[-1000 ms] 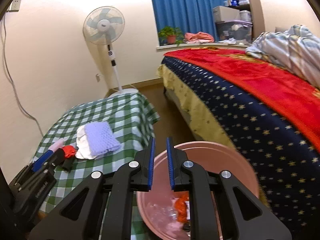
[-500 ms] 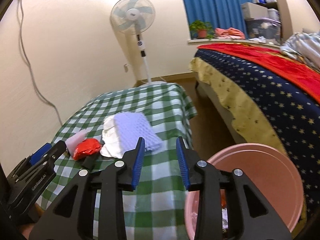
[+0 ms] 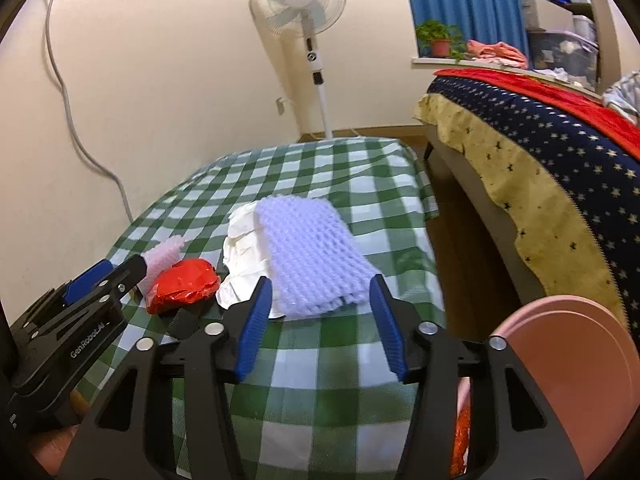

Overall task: Collect trash
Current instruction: 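Grasp the white foam net with the left tool while the right tool grasps the lavender foam net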

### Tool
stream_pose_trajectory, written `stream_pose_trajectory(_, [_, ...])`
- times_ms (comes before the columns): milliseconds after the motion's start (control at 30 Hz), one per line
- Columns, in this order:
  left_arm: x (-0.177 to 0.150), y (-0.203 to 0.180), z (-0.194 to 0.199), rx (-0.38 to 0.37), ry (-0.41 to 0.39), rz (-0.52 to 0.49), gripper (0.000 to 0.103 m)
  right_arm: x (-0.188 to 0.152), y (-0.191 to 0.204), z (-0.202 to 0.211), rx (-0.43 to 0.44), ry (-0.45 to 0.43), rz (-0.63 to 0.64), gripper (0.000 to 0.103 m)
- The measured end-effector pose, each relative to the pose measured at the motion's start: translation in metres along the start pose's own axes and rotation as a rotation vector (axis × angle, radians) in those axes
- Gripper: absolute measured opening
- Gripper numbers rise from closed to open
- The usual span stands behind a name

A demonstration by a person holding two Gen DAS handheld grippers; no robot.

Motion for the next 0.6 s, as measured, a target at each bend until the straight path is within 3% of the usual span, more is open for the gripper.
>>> stream_pose_trajectory(133, [0.000,0.002,-0.010,0.004,0.026,-0.006,0.049,0.004,0.010,-0.014,-0.019,0.026,0.051,0.064])
stream_pose_trajectory(367, [-0.001,0.008,-0.025,0.004,0.069,0.004,0.049,0.000,0.018,-0.036,-0.087,0.107,0.112,0.064])
stream_pose_trajectory(433, [-0.001,0.008,-0.027,-0.004,0.079,0.007,0.048,0.000,0.016,-0.039,-0.090,0.124,0.105,0.055])
stream_pose_trajectory(467, [-0.001,0.008,-0.028,-0.009,0.084,0.007,0.048,-0.001,0.015,-0.041,-0.080,0.133,0.102,0.043])
stream_pose_trajectory(600, [-0.004,0.010,-0.029,-0.032,0.103,0.022,0.030,-0.002,0.013,-0.043,-0.054,0.151,0.085,0.016])
Point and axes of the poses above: each gripper's, at about its wrist camera, not at the fingertips, and z roughly against the way its jaws point, y to its left, x to its top, the point moved 5 cm from there along -z, roughly the way its jaws point, and after that the axes turned 6 degrees about y, right-handed, at the moved point
